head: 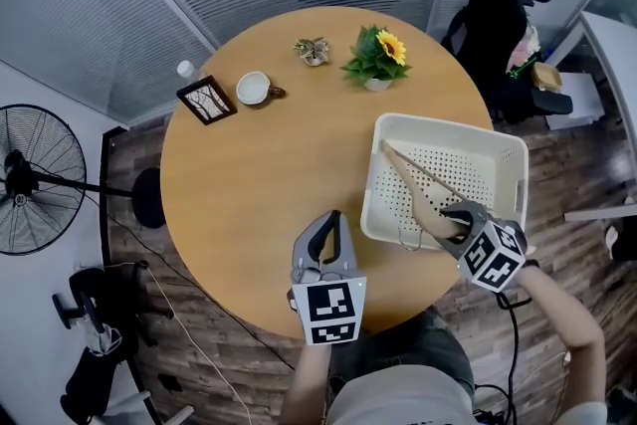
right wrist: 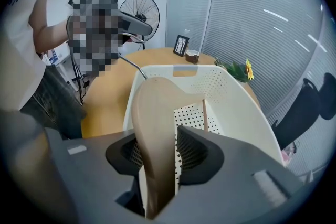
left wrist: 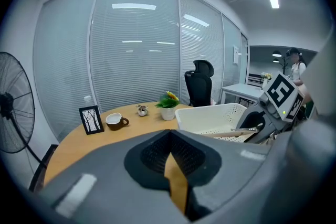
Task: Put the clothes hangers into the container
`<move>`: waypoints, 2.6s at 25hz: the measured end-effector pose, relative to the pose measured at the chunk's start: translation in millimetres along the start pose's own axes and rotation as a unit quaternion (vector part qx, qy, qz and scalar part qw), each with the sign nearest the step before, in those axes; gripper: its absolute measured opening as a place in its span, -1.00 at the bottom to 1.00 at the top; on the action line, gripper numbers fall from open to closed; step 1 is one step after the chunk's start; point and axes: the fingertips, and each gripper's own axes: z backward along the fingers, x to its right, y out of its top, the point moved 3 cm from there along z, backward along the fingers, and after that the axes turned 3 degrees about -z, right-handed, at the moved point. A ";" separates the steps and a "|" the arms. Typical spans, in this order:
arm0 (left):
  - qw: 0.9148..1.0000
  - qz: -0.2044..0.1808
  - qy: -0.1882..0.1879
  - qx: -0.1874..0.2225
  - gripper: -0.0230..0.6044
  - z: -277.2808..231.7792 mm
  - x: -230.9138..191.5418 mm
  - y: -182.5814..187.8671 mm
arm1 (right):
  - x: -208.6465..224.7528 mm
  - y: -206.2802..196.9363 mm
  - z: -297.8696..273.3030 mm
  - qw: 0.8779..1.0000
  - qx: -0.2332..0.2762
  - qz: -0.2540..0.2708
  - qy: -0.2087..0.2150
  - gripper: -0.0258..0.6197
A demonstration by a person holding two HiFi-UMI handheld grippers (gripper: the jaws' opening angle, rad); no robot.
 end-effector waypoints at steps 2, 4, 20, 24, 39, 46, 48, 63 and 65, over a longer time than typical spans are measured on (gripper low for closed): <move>1.000 -0.002 -0.002 -0.002 -0.92 1.2 0.7 -2.5 | -1.3 3.4 2.2 1.000 0.009 -0.004 0.003 -0.35; 1.000 -0.001 -0.004 -0.005 -0.92 1.8 0.7 -6.1 | -2.6 7.4 4.8 1.000 0.017 -0.009 0.006 -0.33; 1.000 0.000 -0.010 0.004 -0.92 8.0 -0.7 -7.7 | -9.8 22.5 24.8 0.993 0.056 -0.088 0.052 -0.21; 1.000 0.003 -0.009 0.006 -0.92 12.9 -1.3 -8.3 | -22.6 21.7 21.2 0.993 0.051 -0.088 0.067 -0.18; 0.999 -0.001 0.007 0.046 -0.92 25.8 -11.4 16.7 | 36.9 68.9 89.7 0.941 0.239 -0.233 -0.055 -0.25; 0.996 -0.003 0.020 0.082 -0.92 30.4 -22.2 45.7 | 57.8 78.3 135.1 0.906 0.295 -0.233 -0.196 -0.43; 0.995 -0.005 0.025 0.094 -0.92 33.7 -23.9 56.1 | 59.0 79.7 145.5 0.898 0.298 -0.230 -0.226 -0.45; 0.984 0.000 0.050 0.174 -0.92 65.2 -30.6 116.9 | 46.8 85.1 209.6 0.822 0.369 -0.278 -0.334 -0.84; 0.982 0.000 0.053 0.179 -0.92 68.5 -31.3 120.2 | 44.8 85.3 214.4 0.816 0.370 -0.278 -0.346 -0.84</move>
